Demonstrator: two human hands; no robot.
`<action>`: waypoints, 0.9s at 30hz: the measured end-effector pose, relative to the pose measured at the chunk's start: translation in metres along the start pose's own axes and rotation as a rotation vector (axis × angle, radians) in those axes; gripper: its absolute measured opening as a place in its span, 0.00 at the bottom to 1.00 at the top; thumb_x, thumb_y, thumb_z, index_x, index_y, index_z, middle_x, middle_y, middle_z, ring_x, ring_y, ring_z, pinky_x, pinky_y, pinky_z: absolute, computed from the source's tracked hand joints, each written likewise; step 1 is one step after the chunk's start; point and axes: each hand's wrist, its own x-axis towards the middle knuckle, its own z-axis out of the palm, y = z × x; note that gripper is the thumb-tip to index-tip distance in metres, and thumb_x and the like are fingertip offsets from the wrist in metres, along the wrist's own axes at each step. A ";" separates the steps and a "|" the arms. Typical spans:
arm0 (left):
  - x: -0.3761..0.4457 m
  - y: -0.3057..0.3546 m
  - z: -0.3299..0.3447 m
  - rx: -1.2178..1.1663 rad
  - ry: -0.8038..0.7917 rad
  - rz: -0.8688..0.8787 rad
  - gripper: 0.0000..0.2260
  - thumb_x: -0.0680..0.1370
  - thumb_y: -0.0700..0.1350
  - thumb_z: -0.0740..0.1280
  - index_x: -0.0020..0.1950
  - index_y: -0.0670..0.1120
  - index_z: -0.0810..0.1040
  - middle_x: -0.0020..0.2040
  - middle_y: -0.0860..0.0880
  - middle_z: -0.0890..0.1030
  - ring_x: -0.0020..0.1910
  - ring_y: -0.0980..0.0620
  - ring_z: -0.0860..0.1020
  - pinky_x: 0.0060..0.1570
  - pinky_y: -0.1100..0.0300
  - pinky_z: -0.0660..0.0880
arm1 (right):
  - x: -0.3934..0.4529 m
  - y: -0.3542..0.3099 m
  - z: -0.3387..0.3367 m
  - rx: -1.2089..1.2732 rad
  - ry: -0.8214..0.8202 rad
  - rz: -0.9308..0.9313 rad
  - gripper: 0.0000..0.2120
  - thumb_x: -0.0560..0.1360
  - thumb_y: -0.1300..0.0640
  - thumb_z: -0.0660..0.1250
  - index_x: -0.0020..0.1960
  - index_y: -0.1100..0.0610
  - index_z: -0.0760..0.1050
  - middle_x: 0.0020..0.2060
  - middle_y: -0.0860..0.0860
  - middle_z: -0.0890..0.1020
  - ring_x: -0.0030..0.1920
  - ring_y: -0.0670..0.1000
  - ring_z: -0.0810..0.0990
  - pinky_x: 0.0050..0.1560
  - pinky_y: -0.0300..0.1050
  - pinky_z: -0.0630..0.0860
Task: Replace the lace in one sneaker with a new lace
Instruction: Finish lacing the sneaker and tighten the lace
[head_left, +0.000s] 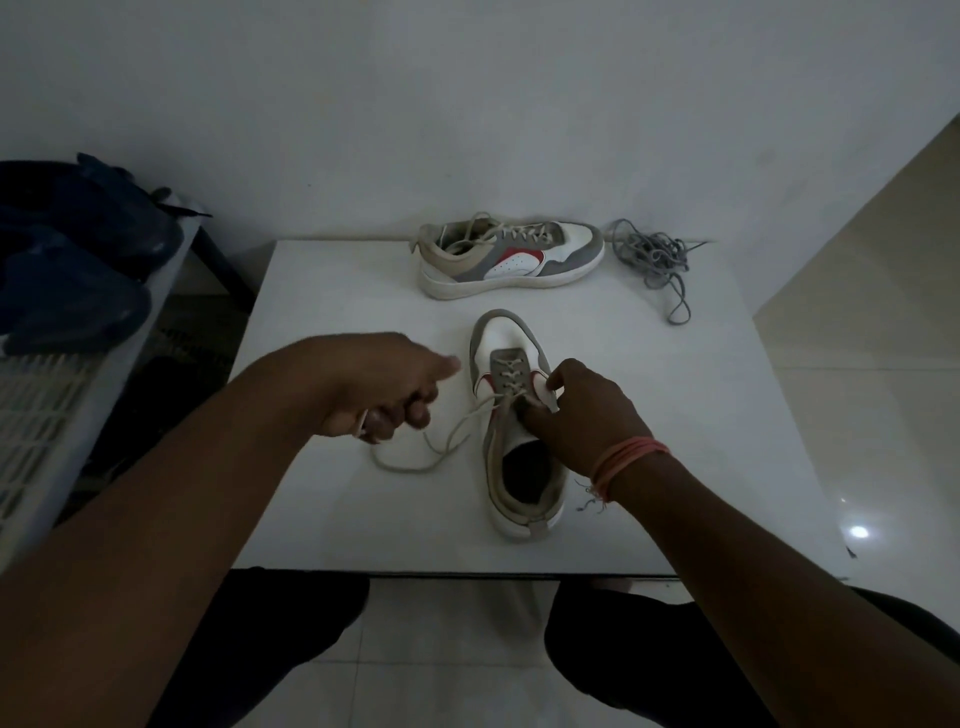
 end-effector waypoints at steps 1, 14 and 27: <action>0.001 -0.002 0.003 0.118 0.037 -0.031 0.20 0.84 0.57 0.60 0.36 0.47 0.69 0.29 0.49 0.70 0.23 0.55 0.59 0.25 0.65 0.57 | 0.000 0.000 0.000 0.006 0.001 0.001 0.20 0.76 0.43 0.68 0.59 0.56 0.73 0.50 0.54 0.81 0.51 0.56 0.80 0.52 0.51 0.77; 0.046 -0.036 0.047 0.641 0.487 0.019 0.31 0.68 0.65 0.77 0.53 0.39 0.77 0.47 0.43 0.83 0.45 0.44 0.85 0.47 0.56 0.81 | 0.001 0.003 0.002 0.008 -0.002 -0.033 0.19 0.74 0.41 0.69 0.56 0.54 0.73 0.47 0.52 0.81 0.46 0.54 0.80 0.50 0.51 0.78; 0.064 -0.043 0.050 0.821 0.647 0.314 0.14 0.79 0.57 0.66 0.58 0.50 0.80 0.57 0.42 0.76 0.56 0.38 0.79 0.52 0.51 0.75 | 0.003 0.004 0.001 -0.023 -0.005 -0.088 0.21 0.75 0.40 0.68 0.58 0.55 0.72 0.49 0.53 0.81 0.48 0.55 0.80 0.50 0.52 0.78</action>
